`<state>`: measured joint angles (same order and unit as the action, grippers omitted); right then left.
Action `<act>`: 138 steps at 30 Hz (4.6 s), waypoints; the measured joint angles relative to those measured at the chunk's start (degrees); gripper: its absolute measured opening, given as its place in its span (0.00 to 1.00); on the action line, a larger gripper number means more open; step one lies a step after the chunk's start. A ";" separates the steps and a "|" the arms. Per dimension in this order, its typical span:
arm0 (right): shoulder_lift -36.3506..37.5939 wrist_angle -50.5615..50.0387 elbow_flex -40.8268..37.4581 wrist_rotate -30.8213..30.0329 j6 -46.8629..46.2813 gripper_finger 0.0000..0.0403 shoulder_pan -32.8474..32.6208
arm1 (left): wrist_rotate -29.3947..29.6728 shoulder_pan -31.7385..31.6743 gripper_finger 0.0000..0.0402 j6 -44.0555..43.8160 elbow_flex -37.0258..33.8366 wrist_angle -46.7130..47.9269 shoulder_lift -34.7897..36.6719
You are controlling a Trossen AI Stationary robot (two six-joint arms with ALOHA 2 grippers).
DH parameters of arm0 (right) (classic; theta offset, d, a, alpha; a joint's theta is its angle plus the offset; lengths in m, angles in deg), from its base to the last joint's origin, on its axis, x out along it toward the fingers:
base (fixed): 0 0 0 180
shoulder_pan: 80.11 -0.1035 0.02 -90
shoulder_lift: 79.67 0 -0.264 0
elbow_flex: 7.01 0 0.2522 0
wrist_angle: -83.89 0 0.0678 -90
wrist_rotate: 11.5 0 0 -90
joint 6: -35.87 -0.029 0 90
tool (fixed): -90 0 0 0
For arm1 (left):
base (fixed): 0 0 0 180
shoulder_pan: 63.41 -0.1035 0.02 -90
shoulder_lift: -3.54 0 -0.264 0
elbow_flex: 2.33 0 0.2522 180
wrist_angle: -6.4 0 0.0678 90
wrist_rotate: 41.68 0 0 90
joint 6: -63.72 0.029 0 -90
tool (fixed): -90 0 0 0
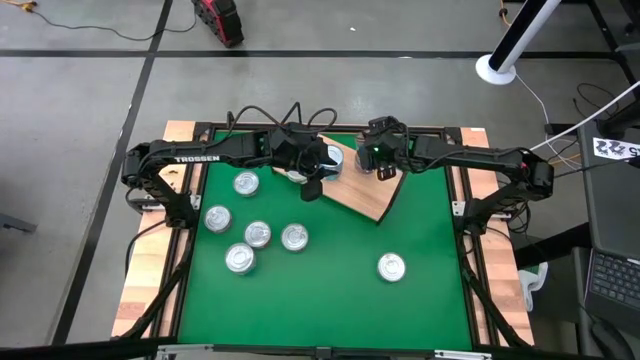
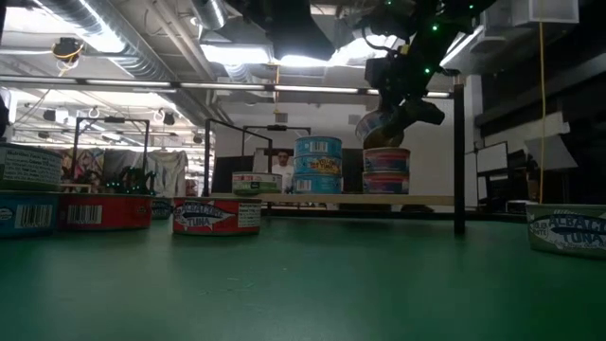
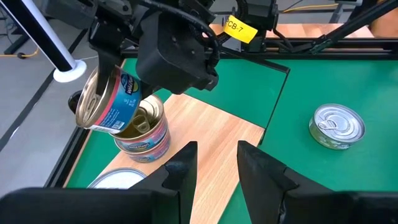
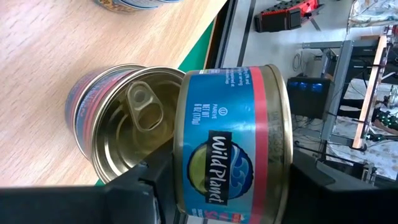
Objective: Stack canned seafood by type on shelf
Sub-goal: Stack the blue-pink tuna can on top of the blue-pink tuna can on the shelf
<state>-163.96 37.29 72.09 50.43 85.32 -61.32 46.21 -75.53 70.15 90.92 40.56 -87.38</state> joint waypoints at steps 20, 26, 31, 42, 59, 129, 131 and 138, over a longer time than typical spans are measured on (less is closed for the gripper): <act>0.00 0.04 0.00 0.04 -0.13 0.49 -0.02 | 0.00 0.00 0.27 0.00 0.00 0.02 0.00; 0.00 -0.22 0.00 -0.21 -0.13 0.49 -0.02 | 0.00 0.00 0.27 -0.01 0.00 0.02 -0.02; 0.00 -0.22 0.00 -0.25 -0.13 0.49 -0.02 | 0.00 0.00 0.27 0.00 0.00 0.00 -0.02; -0.07 -0.63 -0.09 0.76 -1.24 0.58 -0.07 | 0.00 0.00 0.27 0.00 0.00 0.02 -0.02; 0.39 -6.12 1.08 3.63 -1.22 0.58 -0.44 | -0.02 0.00 0.27 -0.02 0.00 0.02 -0.02; -3.34 -5.99 2.84 -0.16 -4.17 0.58 -0.44 | -0.44 4.10 0.27 -5.03 -24.47 -8.18 22.24; -3.34 -6.05 2.84 -0.01 -4.17 0.58 -0.44 | -0.32 4.37 0.27 -6.19 -28.88 -11.37 25.84; -3.34 -6.19 2.82 0.09 -4.17 0.58 -0.44 | 1.13 4.24 0.27 -7.84 -44.19 -19.11 39.61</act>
<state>-167.30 31.11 74.91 50.52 81.15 -61.76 47.34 -71.30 62.31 46.73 21.46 -47.76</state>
